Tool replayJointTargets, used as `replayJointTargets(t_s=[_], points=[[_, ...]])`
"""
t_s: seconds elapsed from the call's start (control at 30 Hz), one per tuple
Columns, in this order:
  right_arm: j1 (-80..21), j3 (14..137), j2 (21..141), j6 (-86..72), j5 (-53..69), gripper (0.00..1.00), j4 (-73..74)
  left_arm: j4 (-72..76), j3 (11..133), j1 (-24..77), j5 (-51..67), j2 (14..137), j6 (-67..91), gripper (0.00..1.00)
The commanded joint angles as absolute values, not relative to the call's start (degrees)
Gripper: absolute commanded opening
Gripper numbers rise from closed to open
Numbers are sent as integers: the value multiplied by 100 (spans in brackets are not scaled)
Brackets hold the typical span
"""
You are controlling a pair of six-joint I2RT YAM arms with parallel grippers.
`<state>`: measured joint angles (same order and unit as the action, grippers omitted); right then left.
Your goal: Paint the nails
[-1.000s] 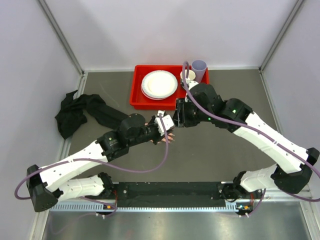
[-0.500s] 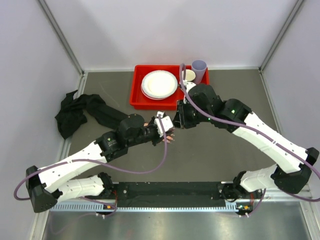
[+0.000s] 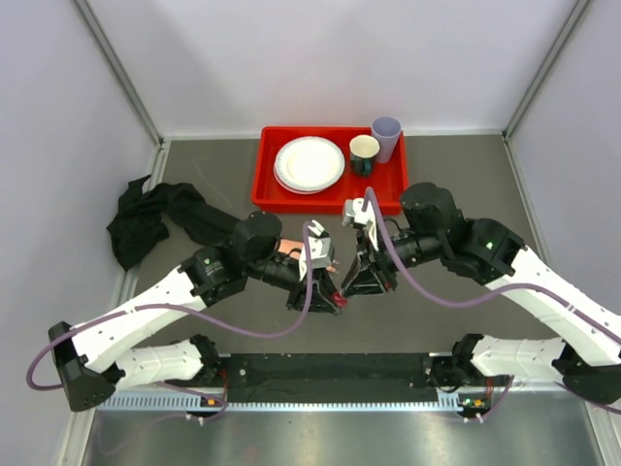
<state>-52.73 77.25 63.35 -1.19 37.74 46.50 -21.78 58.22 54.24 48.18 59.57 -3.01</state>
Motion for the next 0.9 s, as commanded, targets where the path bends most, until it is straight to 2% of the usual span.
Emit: replayJointTargets(t_s=[0.0, 0.2, 0.23, 0.3, 0.33, 0.37, 0.43, 0.47, 0.57, 0.87], points=[[-5247, 7707, 6460, 772, 4561, 0, 3463, -1635, 6196, 5572, 6425, 5924, -290, 0], [-5247, 7901, 6522, 774, 4220, 0, 3797, -1617, 6205, 5572, 5593, 5854, -386, 0], [-5247, 7927, 6513, 669, 4036, 4, 3814, -1608, 6196, 5564, 5303, 5827, -404, 0], [-5247, 8102, 6521, 206, 3229, 23, 3955, -1573, 6153, 5572, 4767, 5749, -509, 0], [-5247, 8191, 6530, 46, 2808, 40, 4025, -1591, 6126, 5572, 3998, 5731, -553, 0], [-5247, 8270, 6556, -339, 1916, 50, 4095, -1591, 6100, 5572, 3590, 5713, -649, 0], [-5247, 8559, 6627, -1297, 1103, 63, 4437, -1538, 5977, 5572, 2259, 5695, -755, 0], [-5247, 8674, 6670, -1684, 394, 64, 4639, -1495, 5933, 5572, 1841, 5695, -869, 0], [-5247, 9113, 6916, -2925, -253, 63, 5281, -1459, 5854, 5581, 988, 5801, -1072, 0], [-5265, 9484, 7392, -3595, -26, 59, 5511, -1072, 5555, 5581, 589, 5678, -1327, 0]])
